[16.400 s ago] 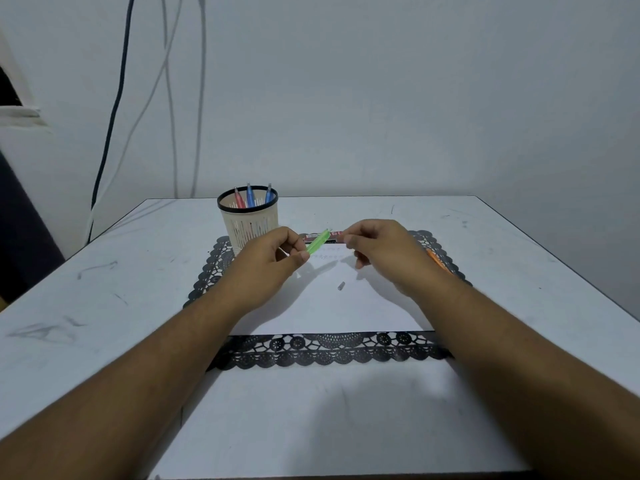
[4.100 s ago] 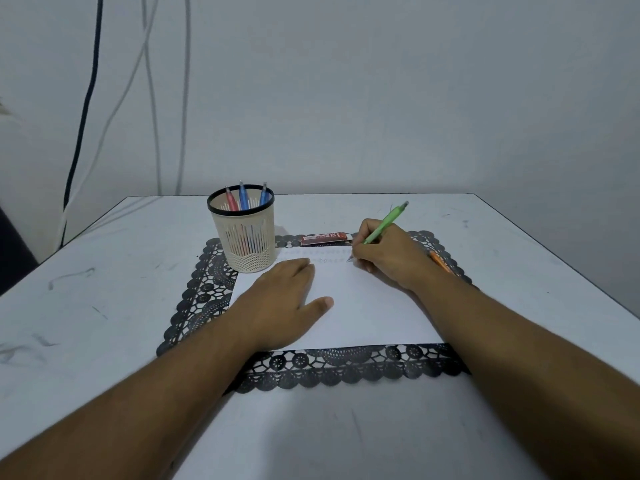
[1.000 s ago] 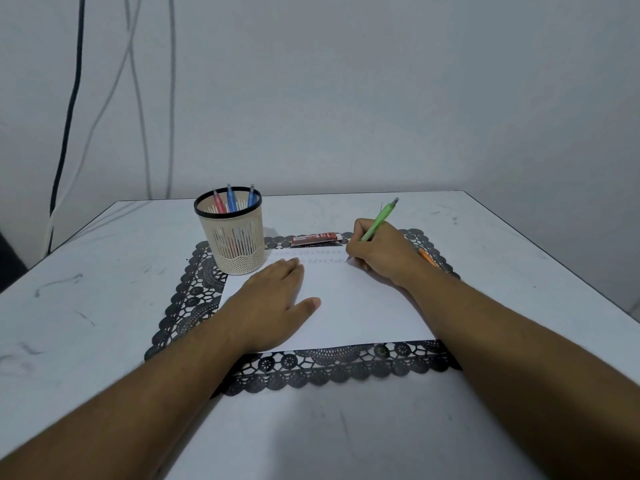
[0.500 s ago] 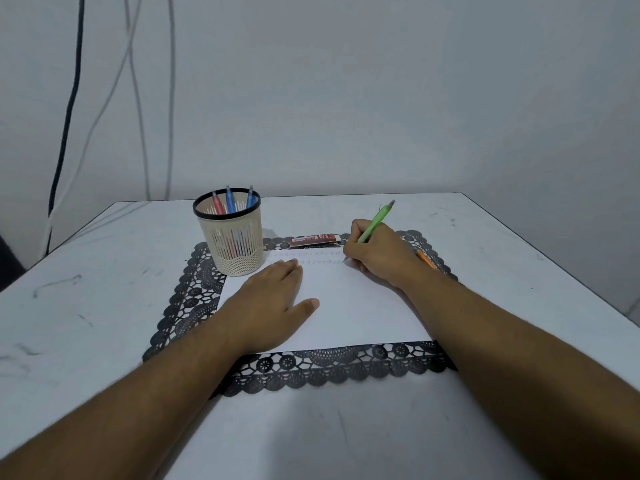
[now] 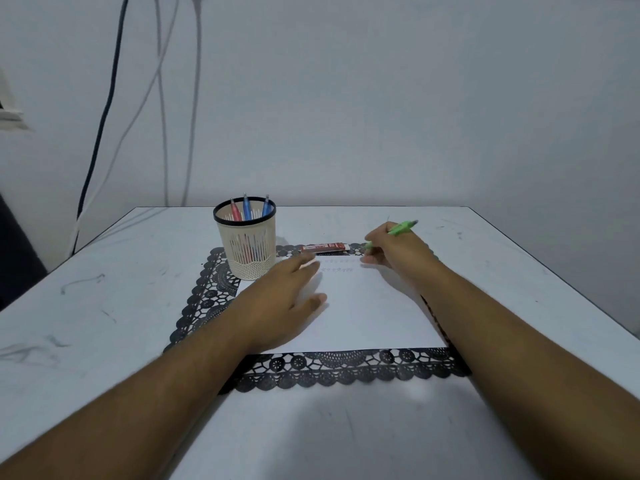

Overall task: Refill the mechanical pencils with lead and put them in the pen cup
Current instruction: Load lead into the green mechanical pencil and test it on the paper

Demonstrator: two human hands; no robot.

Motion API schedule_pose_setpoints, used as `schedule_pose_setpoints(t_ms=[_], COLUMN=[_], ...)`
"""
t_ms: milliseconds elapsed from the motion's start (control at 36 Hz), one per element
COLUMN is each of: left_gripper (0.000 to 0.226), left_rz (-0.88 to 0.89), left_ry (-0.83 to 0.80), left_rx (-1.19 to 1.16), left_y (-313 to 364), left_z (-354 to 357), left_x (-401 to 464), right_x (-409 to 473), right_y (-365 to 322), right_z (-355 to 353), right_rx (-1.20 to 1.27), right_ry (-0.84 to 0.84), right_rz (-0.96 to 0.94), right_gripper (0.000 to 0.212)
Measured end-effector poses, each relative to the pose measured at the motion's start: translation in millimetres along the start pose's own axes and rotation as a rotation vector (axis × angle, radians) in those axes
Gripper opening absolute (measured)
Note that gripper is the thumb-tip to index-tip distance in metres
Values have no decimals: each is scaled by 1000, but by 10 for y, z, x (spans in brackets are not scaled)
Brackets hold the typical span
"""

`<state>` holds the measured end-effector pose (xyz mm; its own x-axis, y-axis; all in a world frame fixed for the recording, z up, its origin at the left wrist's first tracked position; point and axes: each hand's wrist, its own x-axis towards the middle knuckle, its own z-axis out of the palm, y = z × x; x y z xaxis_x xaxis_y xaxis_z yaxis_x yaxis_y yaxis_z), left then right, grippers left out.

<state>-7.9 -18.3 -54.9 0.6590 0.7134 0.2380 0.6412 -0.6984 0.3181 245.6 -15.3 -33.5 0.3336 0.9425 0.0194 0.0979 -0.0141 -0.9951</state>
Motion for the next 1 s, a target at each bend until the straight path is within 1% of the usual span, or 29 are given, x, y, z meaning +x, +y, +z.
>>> schedule_pose_setpoints(t_ms=[28,83,111,139,167,222,250,306,333,389,417,472,556,611,639,722,806,917,1000], left_gripper=[62,56,52,48,45,46,48,54,58,70,78,101,135,144,142,128,121,114,106], left_rz=[62,176,207,222,223,178,141,47,-4,-115,-174,-274,-331,-327,-320,-329,-365,-358,-335], left_ry=[81,306,432,554,663,819,874,953,968,944,905,788,620,551,538,572,580,572,577], left_rx=[-21,-53,-75,-96,-111,-142,-163,-218,-253,-347,-403,-534,-705,-744,-746,-731,-721,-730,-751], left_y=[-4,-4,10,23,31,24,-5,-115,-185,-323,-381,-483,-594,-655,-667,-679,-686,-724,-727], left_z=[-46,-148,-203,-261,-313,-387,-410,-413,-394,-356,-337,-315,-285,-239,-222,-176,-170,-173,-167], left_x=[-1,-15,-24,-38,-46,-64,-68,-53,-35,8,36,78,98,113,114,117,116,111,113], right_x=[2,-17,-45,-66,-87,-110,-107,-89,-87,-97,-117,-166,-218,-228,-232,-212,-163,-95,-41], right_y=[-11,-37,-50,-58,-72,-106,-133,-205,-255,-374,-436,-561,-762,-896,-957,-1068,-1077,-1069,-1031], right_z=[-4,-22,-37,-51,-59,-56,-42,1,28,112,153,264,473,618,693,916,1118,1325,1432], right_rx=[13,18,19,23,23,37,48,75,107,164,169,151,107,70,34,-173,-298,-401,-434], right_ry=[-8,-43,-64,-77,-76,-44,-21,29,49,83,91,82,43,13,0,9,14,3,-16], right_rz=[-12,-67,-98,-124,-140,-154,-157,-153,-150,-167,-197,-275,-403,-507,-560,-725,-824,-848,-810], right_gripper=[7,7,3,6,13,24,25,14,10,14,15,18,16,7,7,30,37,46,53])
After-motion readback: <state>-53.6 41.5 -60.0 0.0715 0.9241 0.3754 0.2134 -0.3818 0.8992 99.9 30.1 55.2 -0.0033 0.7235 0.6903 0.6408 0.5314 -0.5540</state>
